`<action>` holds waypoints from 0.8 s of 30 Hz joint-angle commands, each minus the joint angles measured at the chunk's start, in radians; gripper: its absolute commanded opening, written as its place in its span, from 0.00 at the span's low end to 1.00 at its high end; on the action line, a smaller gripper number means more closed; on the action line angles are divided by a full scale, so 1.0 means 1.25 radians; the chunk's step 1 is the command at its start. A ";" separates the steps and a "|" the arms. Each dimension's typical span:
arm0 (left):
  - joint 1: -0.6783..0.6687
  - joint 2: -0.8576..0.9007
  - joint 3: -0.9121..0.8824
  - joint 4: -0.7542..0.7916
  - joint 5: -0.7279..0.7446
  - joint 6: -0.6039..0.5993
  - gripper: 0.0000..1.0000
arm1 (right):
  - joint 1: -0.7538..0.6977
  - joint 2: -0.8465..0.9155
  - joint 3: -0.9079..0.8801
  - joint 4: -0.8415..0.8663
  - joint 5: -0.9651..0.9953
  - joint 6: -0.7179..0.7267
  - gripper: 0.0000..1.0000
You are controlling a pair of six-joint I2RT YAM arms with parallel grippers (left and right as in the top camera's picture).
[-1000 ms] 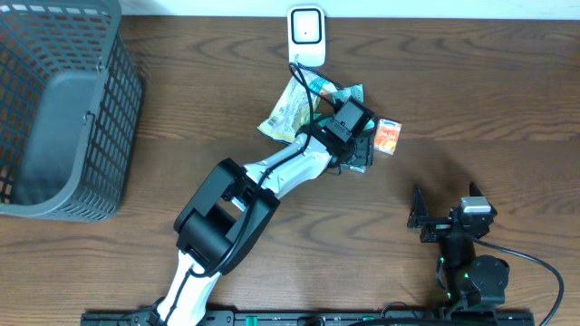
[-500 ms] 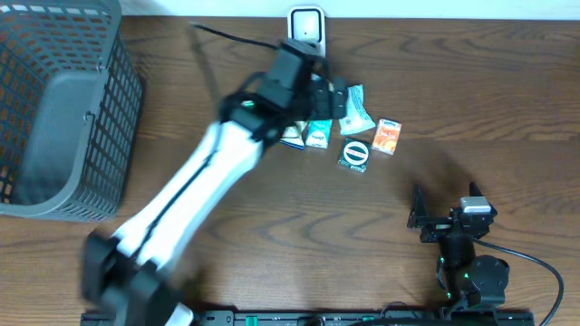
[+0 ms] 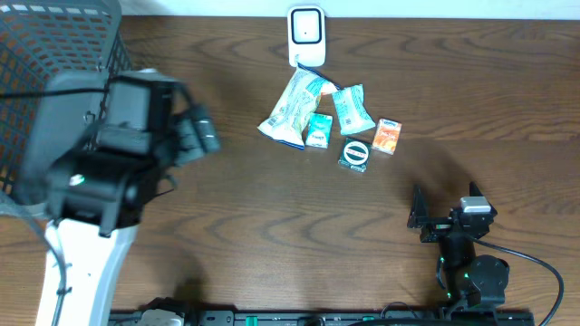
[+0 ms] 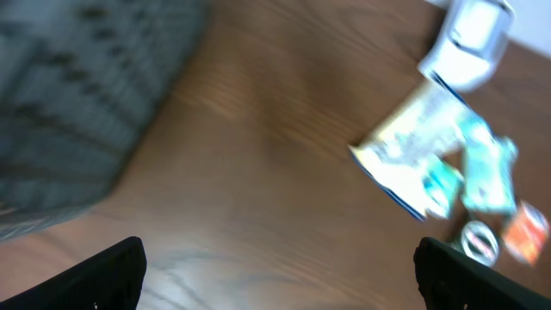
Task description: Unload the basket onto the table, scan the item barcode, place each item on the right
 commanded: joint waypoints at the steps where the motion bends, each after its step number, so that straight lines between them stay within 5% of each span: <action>1: 0.098 -0.030 0.001 -0.031 -0.030 -0.014 0.98 | -0.011 -0.004 -0.003 -0.001 0.000 -0.001 0.99; 8: 0.190 -0.025 -0.005 -0.050 -0.031 -0.013 0.98 | -0.011 -0.004 -0.003 -0.001 0.000 -0.001 0.99; 24: 0.201 0.075 -0.007 -0.049 -0.074 -0.014 0.98 | -0.011 -0.004 -0.003 -0.001 0.000 -0.001 0.99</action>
